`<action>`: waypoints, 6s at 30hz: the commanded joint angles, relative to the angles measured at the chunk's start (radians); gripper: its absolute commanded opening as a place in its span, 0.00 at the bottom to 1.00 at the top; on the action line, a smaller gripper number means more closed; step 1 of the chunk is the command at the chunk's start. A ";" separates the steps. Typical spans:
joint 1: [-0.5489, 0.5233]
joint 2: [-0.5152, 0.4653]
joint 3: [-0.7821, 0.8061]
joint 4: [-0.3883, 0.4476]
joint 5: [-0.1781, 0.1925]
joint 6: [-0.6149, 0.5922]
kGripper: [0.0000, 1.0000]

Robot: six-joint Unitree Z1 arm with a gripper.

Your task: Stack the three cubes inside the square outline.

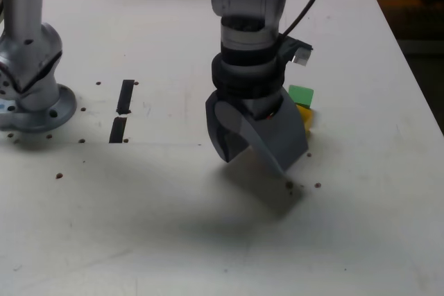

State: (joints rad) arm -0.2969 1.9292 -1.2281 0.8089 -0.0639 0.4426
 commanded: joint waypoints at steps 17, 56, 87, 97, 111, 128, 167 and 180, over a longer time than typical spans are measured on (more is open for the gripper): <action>0.025 0.060 -0.048 0.048 0.008 0.011 0.25; 0.159 0.005 -0.042 0.166 -0.002 -0.217 0.16; 0.148 -0.021 -0.078 0.206 0.101 -0.276 0.16; 0.148 0.028 -0.086 0.171 0.037 -0.300 0.16; 0.151 0.075 -0.085 0.126 -0.003 -0.311 0.31; 0.153 0.076 -0.067 0.106 -0.012 -0.297 0.81; -0.033 -0.063 -0.445 0.590 0.177 -0.350 1.00; -0.036 0.119 -0.586 0.572 0.154 -0.278 0.99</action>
State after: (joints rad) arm -0.3327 2.0354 -1.8035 1.3840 0.0910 0.1615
